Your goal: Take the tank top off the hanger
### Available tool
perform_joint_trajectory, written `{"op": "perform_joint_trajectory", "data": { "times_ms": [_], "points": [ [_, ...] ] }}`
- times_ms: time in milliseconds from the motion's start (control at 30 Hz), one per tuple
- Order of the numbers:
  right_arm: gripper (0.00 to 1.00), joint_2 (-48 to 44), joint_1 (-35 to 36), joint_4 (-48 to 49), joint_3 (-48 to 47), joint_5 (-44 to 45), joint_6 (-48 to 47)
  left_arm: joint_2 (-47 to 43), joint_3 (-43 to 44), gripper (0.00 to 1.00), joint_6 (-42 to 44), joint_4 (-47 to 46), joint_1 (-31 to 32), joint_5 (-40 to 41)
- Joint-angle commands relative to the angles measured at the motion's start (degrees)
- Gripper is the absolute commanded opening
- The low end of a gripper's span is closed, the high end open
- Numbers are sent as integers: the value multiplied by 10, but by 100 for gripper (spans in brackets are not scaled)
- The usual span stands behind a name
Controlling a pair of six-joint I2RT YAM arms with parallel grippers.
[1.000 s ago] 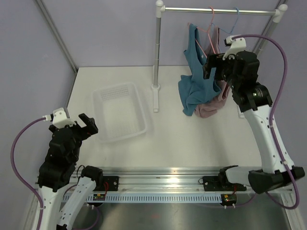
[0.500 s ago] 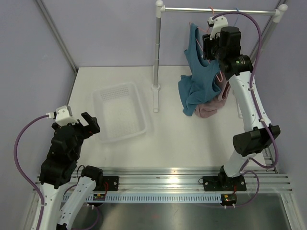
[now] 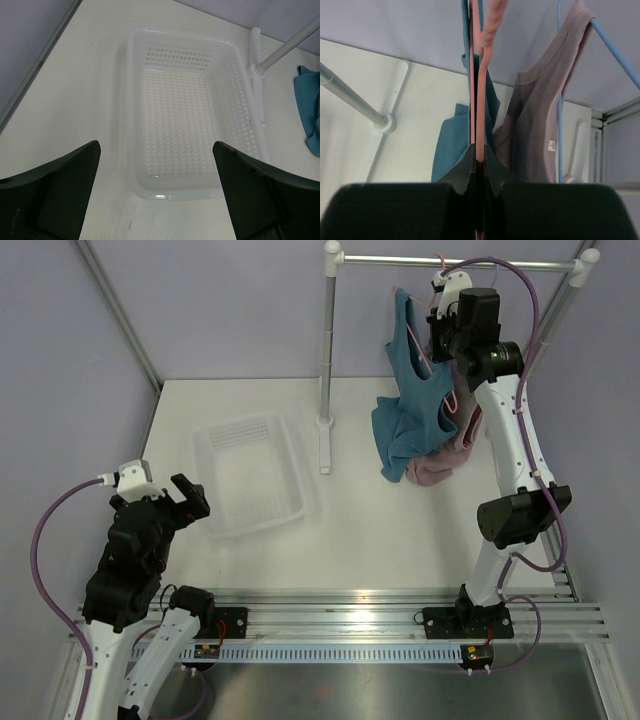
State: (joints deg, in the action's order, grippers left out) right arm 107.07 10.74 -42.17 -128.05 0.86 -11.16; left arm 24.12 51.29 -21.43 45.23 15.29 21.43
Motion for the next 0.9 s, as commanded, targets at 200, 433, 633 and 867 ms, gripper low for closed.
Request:
{"op": "perform_joint_trajectory", "data": {
  "times_ms": [200, 433, 633, 867],
  "points": [
    [0, -33, -3, 6, -85, -52, 61, 15, 9, 99, 8, -34, 2, -16],
    [0, -70, -2, 6, -97, -72, 78, 56, 54, 99, 19, -28, 2, -73],
    [0, -149, -2, -22, -17, -111, 88, 139, 138, 99, 21, -42, 7, -201],
    [0, -300, -2, -63, 139, -173, 132, 273, 289, 99, -11, -66, 131, -171]
  ]
}}
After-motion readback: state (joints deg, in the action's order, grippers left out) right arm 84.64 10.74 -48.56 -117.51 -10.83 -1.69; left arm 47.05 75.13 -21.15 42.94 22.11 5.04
